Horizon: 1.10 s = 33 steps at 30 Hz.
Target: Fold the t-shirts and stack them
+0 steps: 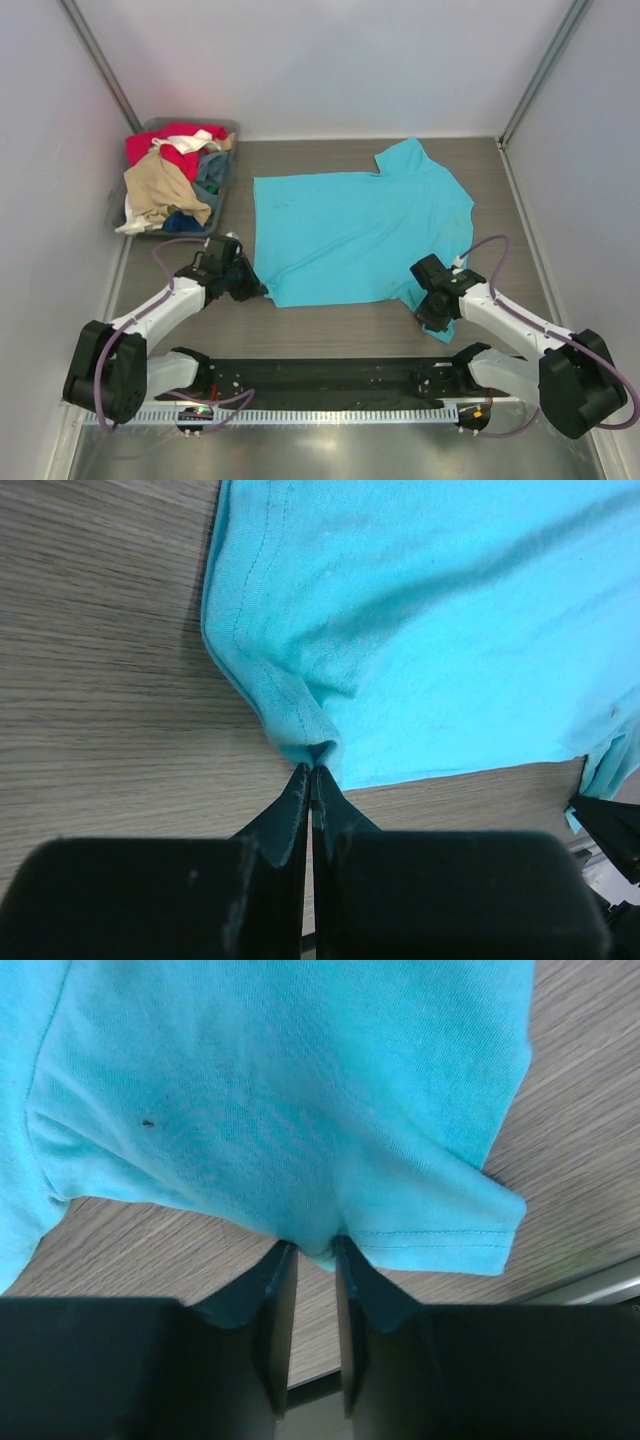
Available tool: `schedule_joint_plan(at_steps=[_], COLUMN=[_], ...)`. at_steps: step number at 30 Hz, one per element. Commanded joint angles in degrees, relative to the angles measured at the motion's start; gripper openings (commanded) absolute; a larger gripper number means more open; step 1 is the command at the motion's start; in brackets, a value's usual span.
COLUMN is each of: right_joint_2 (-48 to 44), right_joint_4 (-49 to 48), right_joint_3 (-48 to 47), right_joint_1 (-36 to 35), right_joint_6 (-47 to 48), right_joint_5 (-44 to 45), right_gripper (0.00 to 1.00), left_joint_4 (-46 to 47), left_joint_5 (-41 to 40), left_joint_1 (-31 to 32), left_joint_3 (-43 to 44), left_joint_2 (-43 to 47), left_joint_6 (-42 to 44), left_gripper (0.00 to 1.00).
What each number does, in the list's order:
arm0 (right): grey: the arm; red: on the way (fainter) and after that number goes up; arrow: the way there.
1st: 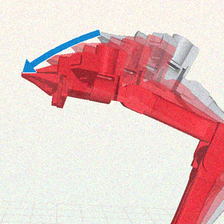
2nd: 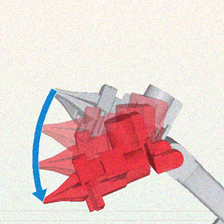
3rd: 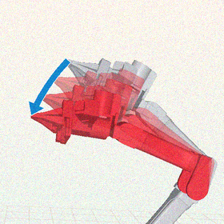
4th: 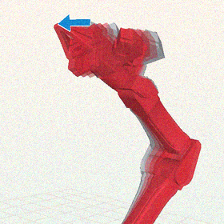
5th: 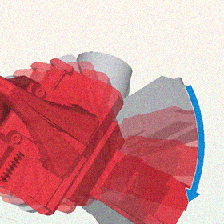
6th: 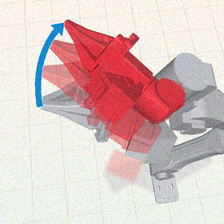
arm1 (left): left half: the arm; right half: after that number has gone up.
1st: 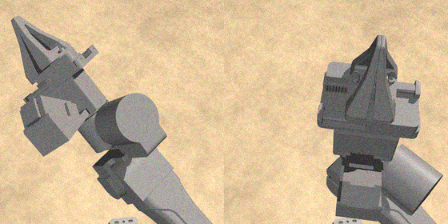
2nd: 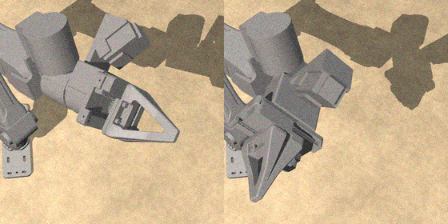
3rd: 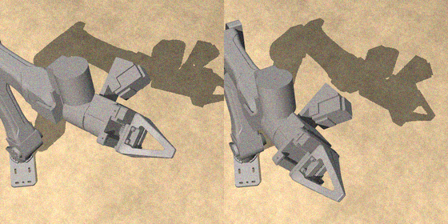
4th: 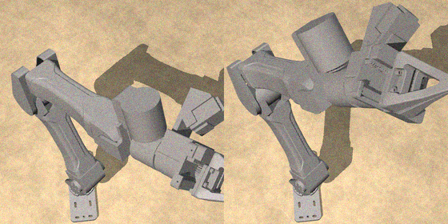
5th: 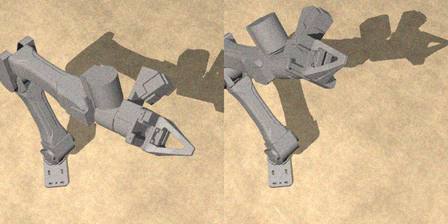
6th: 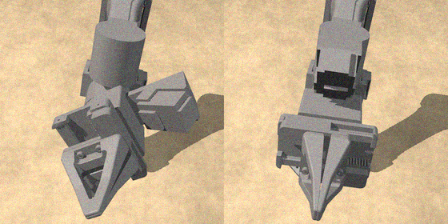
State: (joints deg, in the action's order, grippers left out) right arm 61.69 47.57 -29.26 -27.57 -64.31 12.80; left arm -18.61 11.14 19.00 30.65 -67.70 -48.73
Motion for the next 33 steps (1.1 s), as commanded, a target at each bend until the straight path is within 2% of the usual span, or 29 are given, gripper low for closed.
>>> schedule_joint_plan(at_steps=[1, 2, 3, 4, 9, 15, 24, 33], right_joint_2=[1.9, 1.8, 1.4, -0.4, -6.7, -8.7, 2.3, 11.6], right_joint_4=[-4.3, -4.8, -4.8, -4.9, -2.1, 5.9, 2.6, -6.6], right_joint_3=[1.2, 1.3, 1.6, 1.8, -0.4, -13.1, -27.0, -33.0], right_joint_1=[-0.3, -0.3, -0.3, -0.3, -0.3, -0.2, 1.4, 12.3], right_joint_6=[-0.7, -0.2, -0.2, -0.1, 0.9, 4.6, 14.7, 27.4], right_joint_5=[2.2, 2.3, 2.3, 2.3, 2.7, 9.5, 17.3, 11.3], right_gripper=[0.23, 0.10, 0.03, 0.01, 0.01, 0.01, 0.01, 0.01], left_joint_4=[2.7, 2.7, 2.8, 2.7, -1.2, -7.7, -11.6, -13.5], left_joint_5=[1.9, 1.8, 1.9, 2.0, 1.5, -0.7, -2.4, -3.8], left_joint_1=[0.0, 0.0, 0.0, 0.0, 0.1, 0.0, -1.0, -4.1], left_joint_3=[-0.2, -0.2, -0.2, -0.2, 1.4, 6.4, 16.4, 28.5], left_joint_2=[-0.2, -0.3, -0.1, 0.0, 2.0, 3.5, -3.3, -14.1], left_joint_6=[1.3, 1.2, 1.1, 0.9, 1.4, 2.6, 4.3, 6.1], left_gripper=[0.00, 0.00, 0.00, 0.00, 0.00, 0.00, 0.00, 0.00])
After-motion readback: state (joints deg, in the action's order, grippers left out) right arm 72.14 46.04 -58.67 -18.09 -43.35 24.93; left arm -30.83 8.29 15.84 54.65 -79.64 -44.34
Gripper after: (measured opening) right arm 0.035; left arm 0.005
